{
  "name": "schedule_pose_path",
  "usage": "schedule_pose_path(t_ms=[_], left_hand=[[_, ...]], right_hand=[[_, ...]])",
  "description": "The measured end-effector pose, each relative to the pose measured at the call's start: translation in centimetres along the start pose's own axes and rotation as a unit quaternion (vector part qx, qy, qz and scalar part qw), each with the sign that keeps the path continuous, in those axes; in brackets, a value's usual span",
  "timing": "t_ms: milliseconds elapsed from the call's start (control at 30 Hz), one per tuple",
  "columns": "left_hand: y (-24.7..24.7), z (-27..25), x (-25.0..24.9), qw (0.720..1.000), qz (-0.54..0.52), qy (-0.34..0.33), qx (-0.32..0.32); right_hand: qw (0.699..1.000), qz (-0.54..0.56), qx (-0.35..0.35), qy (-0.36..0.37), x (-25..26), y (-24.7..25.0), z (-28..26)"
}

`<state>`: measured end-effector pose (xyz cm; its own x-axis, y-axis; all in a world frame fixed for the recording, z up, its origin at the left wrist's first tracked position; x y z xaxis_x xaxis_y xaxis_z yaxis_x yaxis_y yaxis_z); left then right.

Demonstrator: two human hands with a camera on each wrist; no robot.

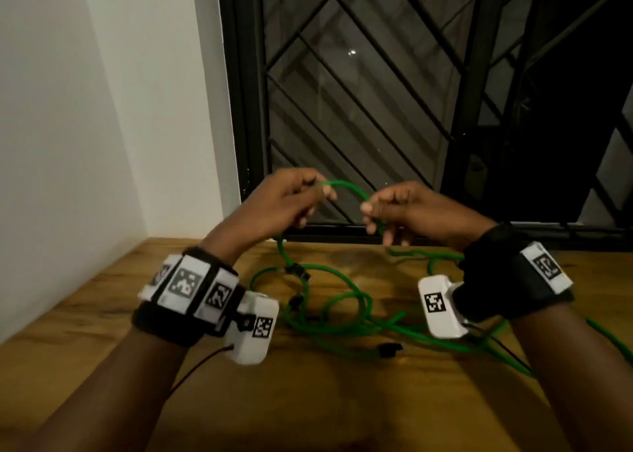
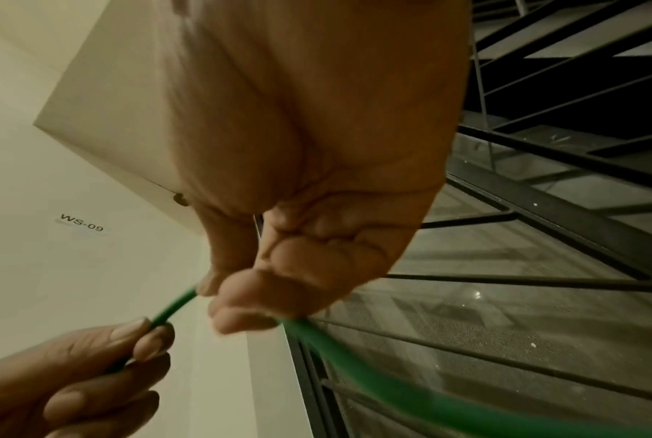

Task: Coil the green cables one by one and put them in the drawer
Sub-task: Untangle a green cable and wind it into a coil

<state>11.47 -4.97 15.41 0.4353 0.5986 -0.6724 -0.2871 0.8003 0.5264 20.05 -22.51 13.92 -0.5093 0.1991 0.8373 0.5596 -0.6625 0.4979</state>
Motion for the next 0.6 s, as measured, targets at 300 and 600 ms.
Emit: schedule_pose_path(t_ms=[300, 600], left_hand=[[-0.6, -3.7, -2.0, 0.983, -0.175, 0.05, 0.001], [-2.2, -7.3, -2.6, 0.896, -0.432, 0.031, 0.099]], right_hand=[[0.954, 0.068, -0.285, 0.066, -0.3, 2.7, -4.5], [0.925, 0.107, -0.35, 0.097, -2.0, 0.6, -7.2]])
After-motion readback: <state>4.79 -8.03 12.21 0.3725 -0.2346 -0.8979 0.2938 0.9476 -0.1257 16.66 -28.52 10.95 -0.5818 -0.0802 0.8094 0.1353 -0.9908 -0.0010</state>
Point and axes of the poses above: each hand's wrist, its own z-axis towards the middle knuckle, its own y-axis out of the back of the hand, x = y × z, the point moved 5 cm from there along z, towards the middle knuckle, and after that the axes turned 3 degrees about -x, right-handed, at the moved point
